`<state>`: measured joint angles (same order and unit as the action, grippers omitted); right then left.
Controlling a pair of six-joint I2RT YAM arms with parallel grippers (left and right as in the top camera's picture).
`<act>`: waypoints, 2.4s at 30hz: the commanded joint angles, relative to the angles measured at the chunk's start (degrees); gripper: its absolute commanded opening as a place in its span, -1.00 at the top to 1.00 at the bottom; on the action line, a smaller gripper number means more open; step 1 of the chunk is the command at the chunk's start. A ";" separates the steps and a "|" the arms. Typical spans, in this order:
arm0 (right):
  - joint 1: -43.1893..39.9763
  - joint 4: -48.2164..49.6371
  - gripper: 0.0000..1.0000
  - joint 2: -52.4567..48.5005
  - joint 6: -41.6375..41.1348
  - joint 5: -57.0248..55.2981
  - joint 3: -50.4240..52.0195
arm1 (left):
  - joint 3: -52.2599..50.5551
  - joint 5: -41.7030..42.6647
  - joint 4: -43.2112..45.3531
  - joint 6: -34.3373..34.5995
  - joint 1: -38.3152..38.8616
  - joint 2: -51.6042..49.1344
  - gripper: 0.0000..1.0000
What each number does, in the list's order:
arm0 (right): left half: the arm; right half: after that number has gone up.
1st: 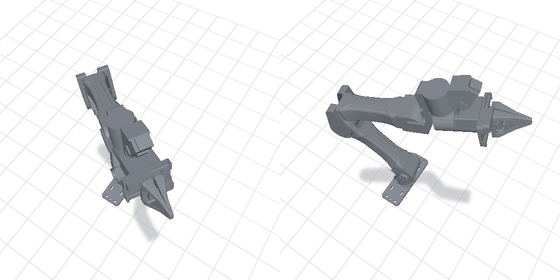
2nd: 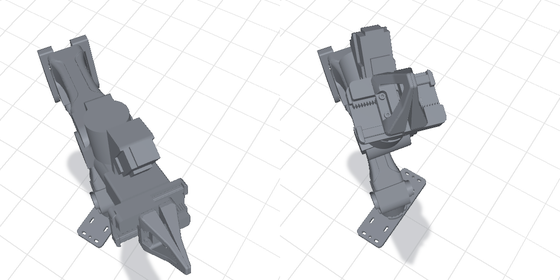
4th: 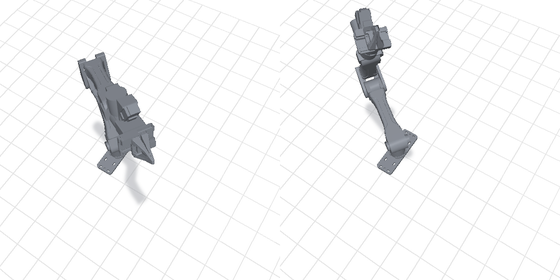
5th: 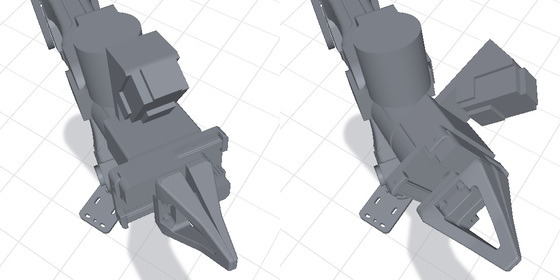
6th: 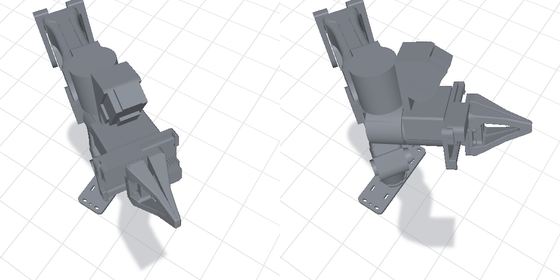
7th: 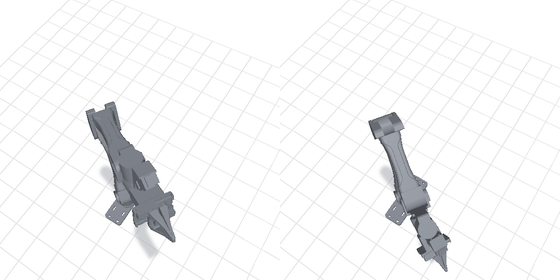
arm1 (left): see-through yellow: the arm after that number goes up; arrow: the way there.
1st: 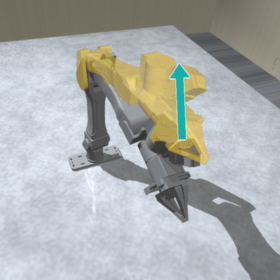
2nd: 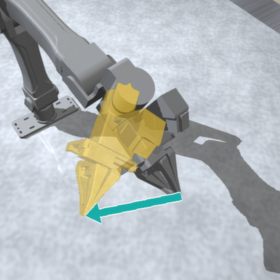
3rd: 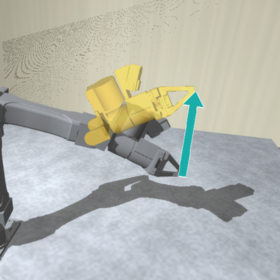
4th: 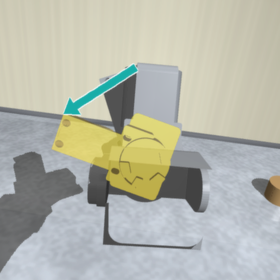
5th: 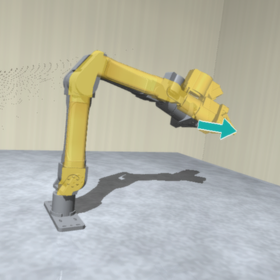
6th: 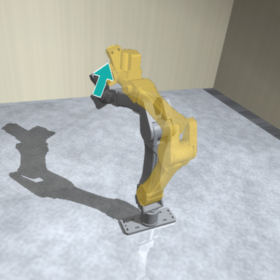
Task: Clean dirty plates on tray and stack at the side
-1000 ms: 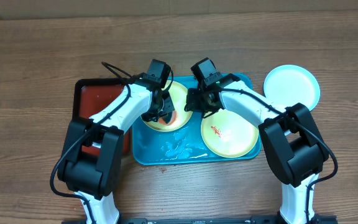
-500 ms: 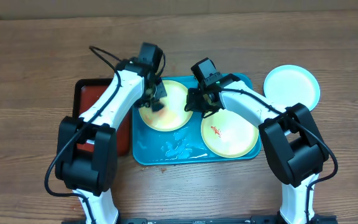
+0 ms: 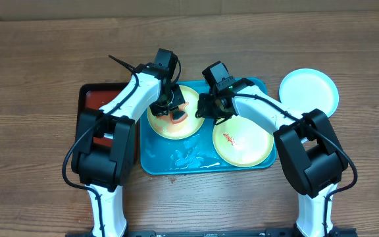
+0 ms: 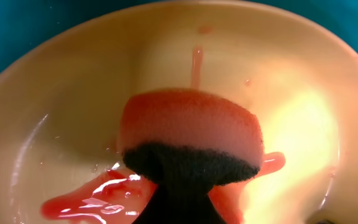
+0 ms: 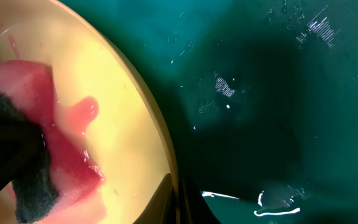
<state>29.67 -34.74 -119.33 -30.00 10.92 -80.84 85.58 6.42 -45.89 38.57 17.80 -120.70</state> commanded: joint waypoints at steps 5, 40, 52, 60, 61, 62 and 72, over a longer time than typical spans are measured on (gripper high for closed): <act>0.00 0.13 0.92 -0.17 -0.24 -1.07 0.28 | 0.68 -11.21 -8.31 -1.95 -0.85 -2.95 0.92; -0.02 0.50 0.92 -0.17 -0.24 -1.92 0.28 | 1.20 -17.84 -13.62 -3.91 1.68 -0.85 0.92; 0.00 -0.31 0.93 -0.15 -0.20 -1.90 0.22 | 18.16 -21.62 -30.18 -1.03 -2.58 -0.11 0.92; 0.61 -8.59 0.93 4.22 9.42 -7.37 -6.12 | 22.38 -21.40 -36.20 0.90 -8.15 3.78 0.92; 1.09 -10.16 0.92 4.96 9.73 -10.97 -7.23 | 22.38 -21.42 -36.35 0.87 -9.31 4.42 0.92; 1.68 -11.32 0.92 5.53 10.69 -14.01 -8.15 | 22.38 -21.40 -36.44 0.85 -10.45 4.83 0.92; 13.81 -16.20 0.93 8.33 24.06 -56.50 -13.92 | 21.24 -23.08 -39.32 0.42 -18.10 4.87 0.92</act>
<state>39.35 -50.83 -113.01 -12.27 -24.03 -92.97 106.54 -14.39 -84.53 37.80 0.78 -117.75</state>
